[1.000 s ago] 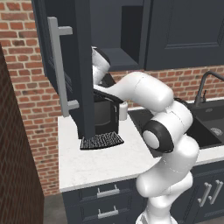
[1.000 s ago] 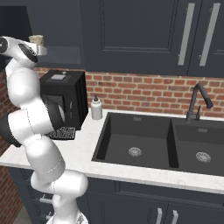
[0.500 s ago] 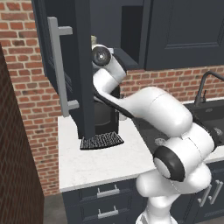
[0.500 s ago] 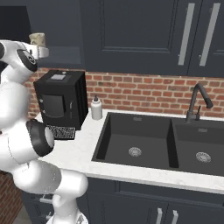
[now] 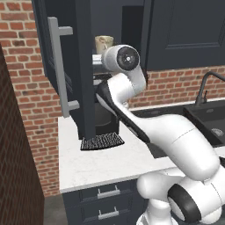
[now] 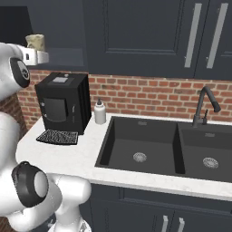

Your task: Gather all objects into one cabinet and sort the glasses and bowls to opposite sides.

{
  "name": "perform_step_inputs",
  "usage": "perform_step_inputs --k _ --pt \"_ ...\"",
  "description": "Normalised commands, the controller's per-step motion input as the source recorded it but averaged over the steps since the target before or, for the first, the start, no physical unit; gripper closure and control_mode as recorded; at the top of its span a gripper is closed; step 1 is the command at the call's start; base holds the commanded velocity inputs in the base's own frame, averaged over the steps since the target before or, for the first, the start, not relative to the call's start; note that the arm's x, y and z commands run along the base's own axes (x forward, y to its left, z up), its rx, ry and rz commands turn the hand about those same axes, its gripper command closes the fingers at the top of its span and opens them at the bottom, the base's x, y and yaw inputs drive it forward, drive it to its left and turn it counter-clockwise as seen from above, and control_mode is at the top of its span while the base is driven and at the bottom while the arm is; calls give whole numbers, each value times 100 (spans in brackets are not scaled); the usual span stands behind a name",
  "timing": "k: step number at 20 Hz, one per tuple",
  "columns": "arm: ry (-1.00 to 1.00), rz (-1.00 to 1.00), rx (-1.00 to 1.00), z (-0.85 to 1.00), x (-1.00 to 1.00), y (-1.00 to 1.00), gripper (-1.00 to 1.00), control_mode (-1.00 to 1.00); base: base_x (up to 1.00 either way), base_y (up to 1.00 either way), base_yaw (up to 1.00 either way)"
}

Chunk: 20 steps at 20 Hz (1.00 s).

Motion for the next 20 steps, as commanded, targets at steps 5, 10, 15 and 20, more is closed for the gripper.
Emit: perform_step_inputs --k 5,10,15,20 --pt "6 0 0 0 -100 -48 100 -100 0 0 0" --pt "-1 2 0 0 -100 -73 100 -100 0 0 0" --pt "0 0 0 0 -100 -46 100 -100 0 0 0" --pt "11 0 0 0 -92 -3 100 -100 0 0 0"
